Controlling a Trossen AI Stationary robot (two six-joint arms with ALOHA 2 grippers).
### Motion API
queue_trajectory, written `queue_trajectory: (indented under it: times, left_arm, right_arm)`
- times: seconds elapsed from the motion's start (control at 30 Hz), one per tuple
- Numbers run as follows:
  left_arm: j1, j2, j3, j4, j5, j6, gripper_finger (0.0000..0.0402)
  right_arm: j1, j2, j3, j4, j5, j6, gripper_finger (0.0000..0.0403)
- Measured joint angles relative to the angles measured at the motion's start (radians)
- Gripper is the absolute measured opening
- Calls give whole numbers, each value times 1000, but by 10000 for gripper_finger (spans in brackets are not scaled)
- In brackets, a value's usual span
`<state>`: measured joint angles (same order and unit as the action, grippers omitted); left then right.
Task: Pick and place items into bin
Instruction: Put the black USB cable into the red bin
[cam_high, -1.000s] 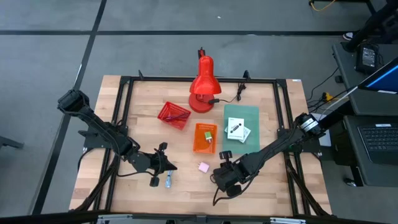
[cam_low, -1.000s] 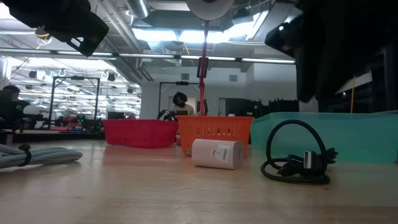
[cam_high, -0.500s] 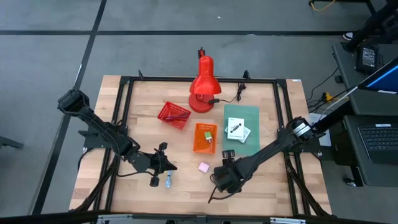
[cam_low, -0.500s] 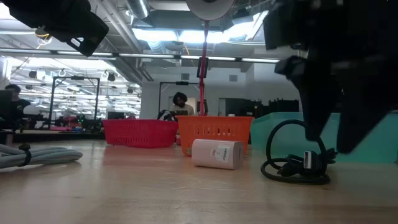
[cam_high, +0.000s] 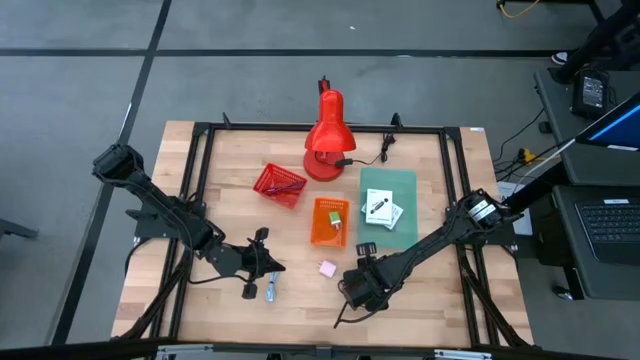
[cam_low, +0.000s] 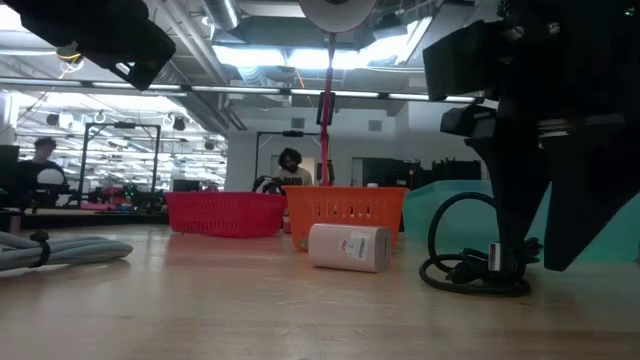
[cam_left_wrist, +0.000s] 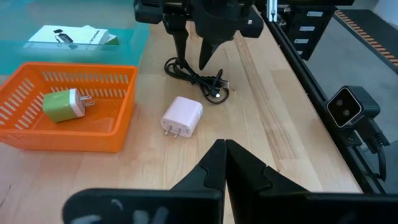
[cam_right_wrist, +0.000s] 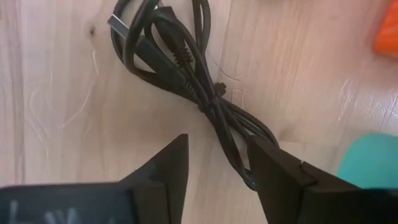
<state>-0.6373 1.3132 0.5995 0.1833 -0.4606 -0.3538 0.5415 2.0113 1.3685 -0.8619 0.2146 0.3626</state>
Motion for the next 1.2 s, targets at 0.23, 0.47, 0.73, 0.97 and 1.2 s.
queue_trajectory:
  times: [0.23,0.47,0.73,0.97,1.2]
  left_arm:
    - [0,0,0,0,0,0,2]
    - [0,0,0,0,1,0,2]
    - [0,0,0,0,0,0,2]
    - [0,0,0,0,-20,0,2]
    - [0,0,0,0,-20,0,2]
  right_arm:
    - [-1,3,0,1,-1,4,130]
    - [-8,43,5,-5,2,22,127]
    - [-15,54,4,-6,-12,21,102]
    - [-17,55,3,-5,-32,22,11]
    - [-18,37,0,-4,-36,32,3]
